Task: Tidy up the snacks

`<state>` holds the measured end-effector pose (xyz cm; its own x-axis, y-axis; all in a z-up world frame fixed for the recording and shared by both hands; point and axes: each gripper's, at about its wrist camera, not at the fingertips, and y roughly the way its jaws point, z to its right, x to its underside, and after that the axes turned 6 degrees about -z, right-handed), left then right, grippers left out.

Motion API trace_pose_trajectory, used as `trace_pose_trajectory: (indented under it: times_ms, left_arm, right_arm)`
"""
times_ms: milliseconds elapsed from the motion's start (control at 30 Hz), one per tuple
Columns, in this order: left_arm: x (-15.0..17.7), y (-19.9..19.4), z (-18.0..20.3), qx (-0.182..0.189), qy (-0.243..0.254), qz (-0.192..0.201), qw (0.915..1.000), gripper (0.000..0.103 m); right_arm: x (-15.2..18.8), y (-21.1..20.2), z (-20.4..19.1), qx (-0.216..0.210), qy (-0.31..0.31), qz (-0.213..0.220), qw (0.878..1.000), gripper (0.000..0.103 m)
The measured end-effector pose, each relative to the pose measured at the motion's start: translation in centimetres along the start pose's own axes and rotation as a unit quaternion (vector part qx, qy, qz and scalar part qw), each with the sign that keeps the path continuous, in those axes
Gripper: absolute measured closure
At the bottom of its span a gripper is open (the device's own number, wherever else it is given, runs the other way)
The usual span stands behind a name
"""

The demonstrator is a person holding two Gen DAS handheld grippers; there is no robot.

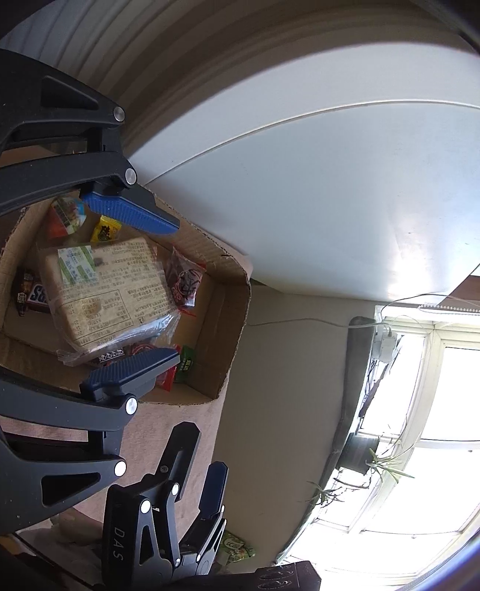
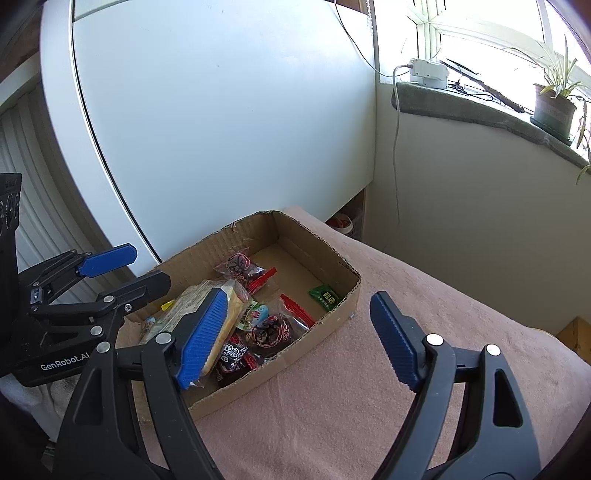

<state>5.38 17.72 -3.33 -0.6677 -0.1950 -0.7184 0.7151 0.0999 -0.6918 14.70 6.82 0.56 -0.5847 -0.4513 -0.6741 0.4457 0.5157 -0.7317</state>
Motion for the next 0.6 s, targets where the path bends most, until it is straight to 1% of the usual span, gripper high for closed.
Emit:
trace_pose_trajectory:
  times_ms: [100, 233, 300, 367, 433, 467, 533, 600]
  left_arm:
    - [1.0, -1.3, 0.0, 0.002, -0.007, 0.010, 0.9999, 0.035]
    - [1.9, -3.0, 0.5, -0.004, -0.006, 0.023, 0.9997, 0.035]
    - [2.3, -3.8, 0.7, -0.007, -0.007, 0.030, 0.9995, 0.034]
    - [2.8, -4.6, 1.1, -0.010, -0.005, 0.035, 0.9993, 0.030]
    - [3.3, -5.4, 1.5, -0.015, -0.003, 0.040, 0.9991, 0.028]
    - [3.6, -5.7, 1.7, -0.017, -0.002, 0.042, 0.9989, 0.026]
    - [4.0, -6.1, 1.9, -0.022, -0.004, 0.043, 0.9988, 0.023]
    - [4.7, -6.5, 2.1, -0.026, -0.009, 0.043, 0.9987, 0.023]
  right_arm:
    - [0.7, -1.1, -0.7, 0.005, -0.007, 0.010, 1.000, 0.016]
    - [1.9, -2.6, -1.9, 0.015, -0.020, 0.023, 0.999, 0.010]
    - [2.6, -3.4, -2.4, 0.022, -0.025, 0.030, 0.999, 0.009]
    - [3.3, -4.2, -2.8, 0.026, -0.027, 0.036, 0.999, 0.008]
    - [3.9, -4.9, -3.0, 0.028, -0.024, 0.042, 0.998, 0.004]
    - [4.2, -5.2, -3.1, 0.028, -0.020, 0.045, 0.998, 0.002]
    - [5.0, -5.7, -3.2, 0.031, -0.012, 0.050, 0.998, 0.002]
    - [5.8, -6.3, -3.3, 0.041, -0.006, 0.053, 0.998, 0.002]
